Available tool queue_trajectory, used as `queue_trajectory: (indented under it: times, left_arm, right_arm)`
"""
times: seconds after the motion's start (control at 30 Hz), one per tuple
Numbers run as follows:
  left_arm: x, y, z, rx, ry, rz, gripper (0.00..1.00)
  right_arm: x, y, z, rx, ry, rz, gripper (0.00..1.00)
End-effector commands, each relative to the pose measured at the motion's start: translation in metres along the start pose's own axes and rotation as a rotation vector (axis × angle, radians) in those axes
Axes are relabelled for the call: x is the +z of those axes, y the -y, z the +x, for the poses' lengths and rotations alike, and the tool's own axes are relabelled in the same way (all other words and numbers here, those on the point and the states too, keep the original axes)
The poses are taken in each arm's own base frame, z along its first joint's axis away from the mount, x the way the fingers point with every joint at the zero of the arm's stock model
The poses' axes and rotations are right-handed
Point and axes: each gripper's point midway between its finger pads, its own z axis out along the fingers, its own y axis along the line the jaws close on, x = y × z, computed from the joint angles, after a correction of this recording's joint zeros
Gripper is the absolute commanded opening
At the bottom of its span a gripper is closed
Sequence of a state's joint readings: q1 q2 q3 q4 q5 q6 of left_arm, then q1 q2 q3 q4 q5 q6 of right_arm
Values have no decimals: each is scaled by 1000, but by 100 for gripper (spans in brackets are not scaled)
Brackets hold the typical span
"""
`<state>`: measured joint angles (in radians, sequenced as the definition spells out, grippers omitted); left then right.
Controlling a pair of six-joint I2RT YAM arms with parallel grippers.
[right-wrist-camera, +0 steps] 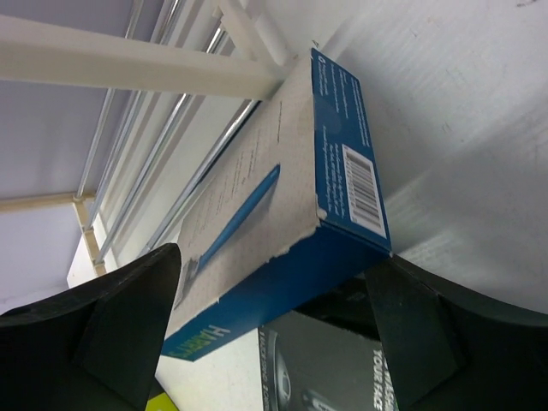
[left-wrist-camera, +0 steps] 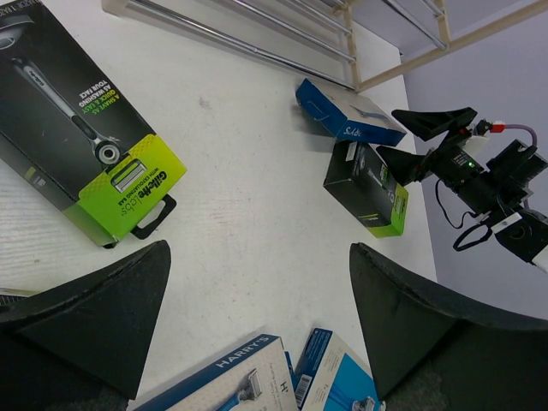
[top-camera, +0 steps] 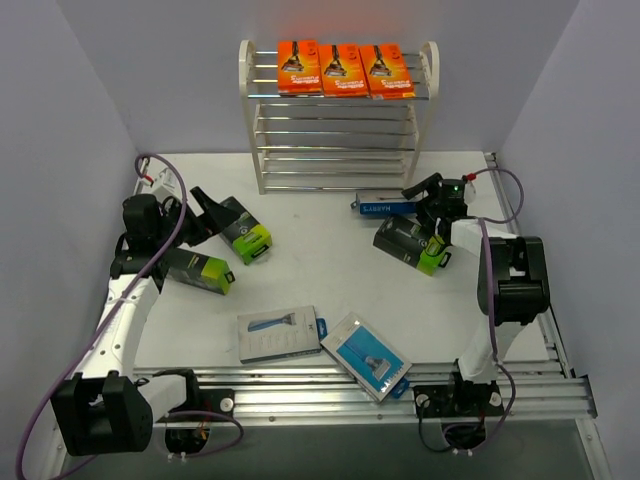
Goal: Place and organize the shaving razors onto the shelf
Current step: Grab a shaving razor with the right arm
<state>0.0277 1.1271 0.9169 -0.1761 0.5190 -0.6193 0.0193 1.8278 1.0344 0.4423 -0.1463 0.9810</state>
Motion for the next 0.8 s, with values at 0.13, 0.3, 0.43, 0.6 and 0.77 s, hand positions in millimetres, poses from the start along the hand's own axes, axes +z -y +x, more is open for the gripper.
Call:
queue_trajectory:
  times: [0.13,0.3,0.43,0.6,0.77]
  left_arm:
    - [-2,11,-17,50,41,26,94]
    - [-1,10,-16,48,36,25,94]
    - [-2,9,-18,51,42,16,94]
    - [-3,8,-18,54,45,10,94]
    - [-4,8,-20,60,54,7,94]
  right_arm:
    - [14,-21,-15,9,28,-60,75]
    - [22,-23,-12,26,16,-77,64]
    - [22,-27,-8,33,-6,-98,51]
    - [15,-29,-7,45,-10,-109,34]
    - [3,-39,-7,76,-20,-142,26]
